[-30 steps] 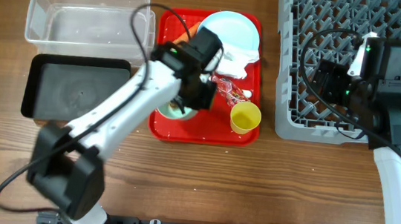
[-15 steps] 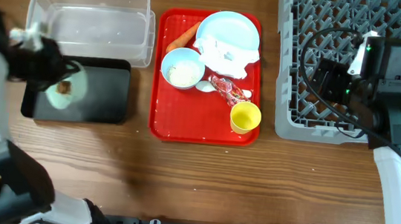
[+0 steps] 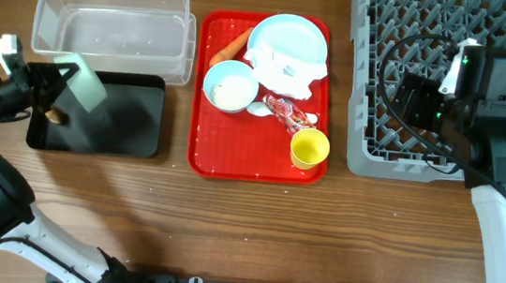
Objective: Sort waste into correct bins and load items into the dishwasher rack
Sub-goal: 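Tip the green bowl over the black tray to dump the food, then set the green bowl back on the red tray and release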
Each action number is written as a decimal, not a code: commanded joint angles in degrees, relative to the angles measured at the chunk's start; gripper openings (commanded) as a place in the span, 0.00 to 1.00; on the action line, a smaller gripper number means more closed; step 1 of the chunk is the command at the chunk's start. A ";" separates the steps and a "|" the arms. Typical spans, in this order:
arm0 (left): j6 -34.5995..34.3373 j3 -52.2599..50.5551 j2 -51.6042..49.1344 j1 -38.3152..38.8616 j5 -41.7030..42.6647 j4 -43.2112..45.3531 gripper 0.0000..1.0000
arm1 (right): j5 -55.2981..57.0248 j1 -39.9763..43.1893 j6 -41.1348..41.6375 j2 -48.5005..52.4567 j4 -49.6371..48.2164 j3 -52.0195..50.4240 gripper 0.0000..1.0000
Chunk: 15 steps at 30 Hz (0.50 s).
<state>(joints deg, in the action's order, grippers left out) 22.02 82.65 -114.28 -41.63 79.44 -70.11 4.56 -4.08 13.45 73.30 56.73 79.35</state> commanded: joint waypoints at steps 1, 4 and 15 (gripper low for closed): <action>1.60 -0.13 -0.15 0.15 3.10 0.20 0.04 | 0.11 0.17 0.07 0.44 -0.13 1.16 0.99; 1.57 2.36 2.82 3.58 -1.03 0.17 0.04 | -0.35 0.17 0.07 0.44 -0.07 1.16 0.99; -20.59 6.19 14.86 53.99 -58.82 2.45 0.04 | -3.10 0.17 0.04 0.44 1.60 1.16 1.00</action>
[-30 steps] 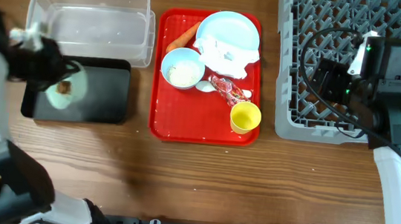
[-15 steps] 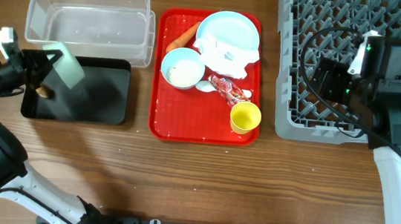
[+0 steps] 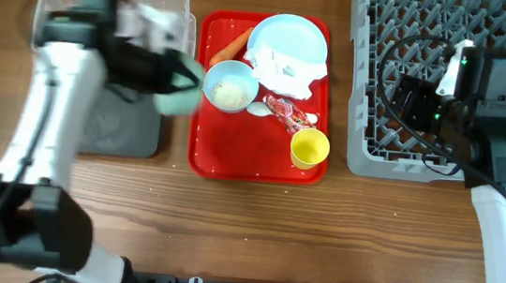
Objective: Sort waste into correct bins and load items into the dishwasher rack
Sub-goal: 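Set the green bowl back on the red tray and release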
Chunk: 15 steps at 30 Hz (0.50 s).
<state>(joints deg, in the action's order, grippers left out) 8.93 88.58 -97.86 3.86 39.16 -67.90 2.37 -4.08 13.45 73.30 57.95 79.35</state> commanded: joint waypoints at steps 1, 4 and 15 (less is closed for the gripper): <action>-9.46 0.26 -2.97 13.00 -24.02 0.39 0.04 | -0.92 0.17 0.04 0.44 0.37 1.16 1.00; -12.70 0.26 -8.11 24.72 -33.38 0.74 0.04 | -0.92 0.17 0.02 0.44 0.81 1.16 1.00; -12.63 0.28 -21.03 31.93 -36.00 4.79 0.54 | -0.70 0.17 -1.49 0.44 1.14 1.16 1.00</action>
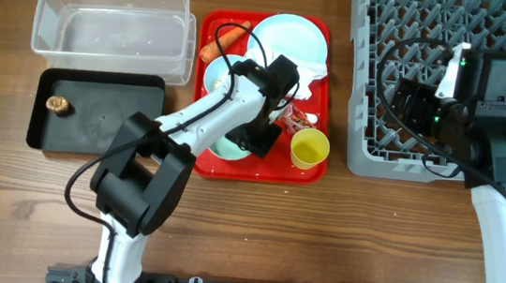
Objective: Sort waste into correct bins and load items into the dishwasher rack
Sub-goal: 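Set the green bowl back on the red tray and release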
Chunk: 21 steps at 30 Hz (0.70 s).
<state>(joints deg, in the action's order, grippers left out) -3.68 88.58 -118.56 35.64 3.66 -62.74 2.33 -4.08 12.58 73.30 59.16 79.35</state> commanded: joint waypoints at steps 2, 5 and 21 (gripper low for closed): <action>0.26 3.26 -0.26 0.13 -0.55 -4.46 0.57 | -0.68 0.17 -0.61 0.44 -0.39 1.16 1.00; 2.10 14.75 -0.26 -0.31 -0.76 -5.81 0.71 | -0.66 0.20 -0.61 0.44 -0.63 1.16 1.00; 6.03 16.33 -12.00 -8.13 -6.12 7.93 0.22 | -0.68 0.17 -2.08 0.44 -1.03 1.16 1.00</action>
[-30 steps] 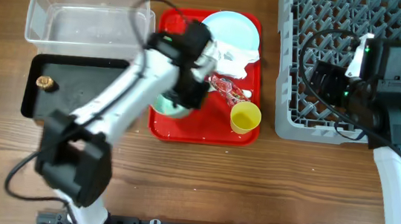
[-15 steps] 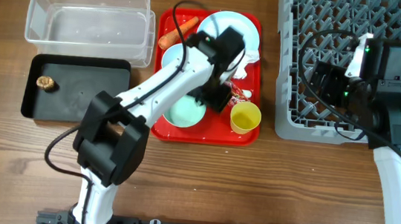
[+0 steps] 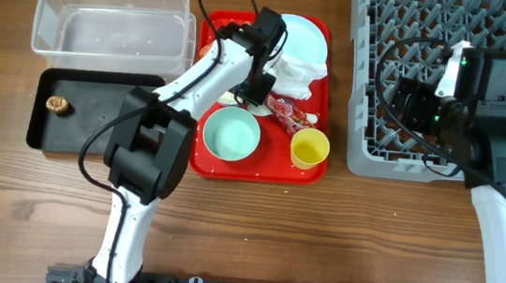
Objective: Sort waste into correct bins and load items into the dishwasher rack
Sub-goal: 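Set the green bowl back on the red tray and release, then grasp the light blue rice bowl with the left gripper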
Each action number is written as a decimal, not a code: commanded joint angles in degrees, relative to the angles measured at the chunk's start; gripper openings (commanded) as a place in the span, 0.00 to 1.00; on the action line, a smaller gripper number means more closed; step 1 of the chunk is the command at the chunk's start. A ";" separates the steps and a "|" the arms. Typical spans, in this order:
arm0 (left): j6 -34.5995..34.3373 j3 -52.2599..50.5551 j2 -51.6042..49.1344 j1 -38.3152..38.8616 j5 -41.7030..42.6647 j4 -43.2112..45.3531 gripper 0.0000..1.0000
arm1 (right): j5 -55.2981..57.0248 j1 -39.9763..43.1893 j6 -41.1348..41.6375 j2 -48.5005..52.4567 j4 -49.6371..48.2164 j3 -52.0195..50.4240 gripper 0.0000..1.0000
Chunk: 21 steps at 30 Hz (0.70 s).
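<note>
On the red tray (image 3: 196,159) stand an empty mint bowl (image 3: 231,133) and a yellow cup (image 3: 310,147). Farther back are a light blue plate (image 3: 307,34), crumpled white paper (image 3: 295,72) and a red-and-white wrapper (image 3: 284,113). My left arm reaches over the tray's back left. Its left gripper (image 3: 256,93) sits just behind the mint bowl, apart from it, open with nothing in it. The arm hides a second bowl and the carrot. My right gripper (image 3: 397,93) hovers over the grey dishwasher rack (image 3: 375,150); its jaws are not readable.
A clear plastic bin (image 3: 110,23) stands at the back left. In front of it lies a black tray (image 3: 104,121) with one brown scrap (image 3: 55,103) at its left end. The rack fills the back right corner.
The left gripper was down at the mint bowl near the tray's front. It now sits farther back, and the bowl stands uncovered on the tray. The right arm is unchanged.
First the left gripper held the mint bowl tilted over the black tray, a brown scrap below it. Then the arm was between the bins and the red tray. Then the bowl was down on the tray front, and now the gripper is off it.
</note>
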<state>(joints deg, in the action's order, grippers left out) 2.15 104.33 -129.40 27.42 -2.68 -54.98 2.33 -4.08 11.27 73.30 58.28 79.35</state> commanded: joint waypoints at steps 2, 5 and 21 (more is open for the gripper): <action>0.20 0.57 -1.16 0.09 0.22 0.04 0.17 | -0.68 0.17 -0.76 0.44 -0.15 1.16 1.00; 0.20 0.59 -0.98 0.11 0.20 -0.37 0.04 | -0.68 0.17 -0.74 0.44 -0.15 1.16 1.00; -16.11 -0.50 23.98 -15.26 14.14 -19.10 0.04 | -0.66 0.17 -0.79 0.44 -1.25 1.16 1.00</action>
<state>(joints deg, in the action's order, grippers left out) -10.52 104.60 -105.95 18.50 7.94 -70.67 2.35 -4.08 11.25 73.30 57.30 79.35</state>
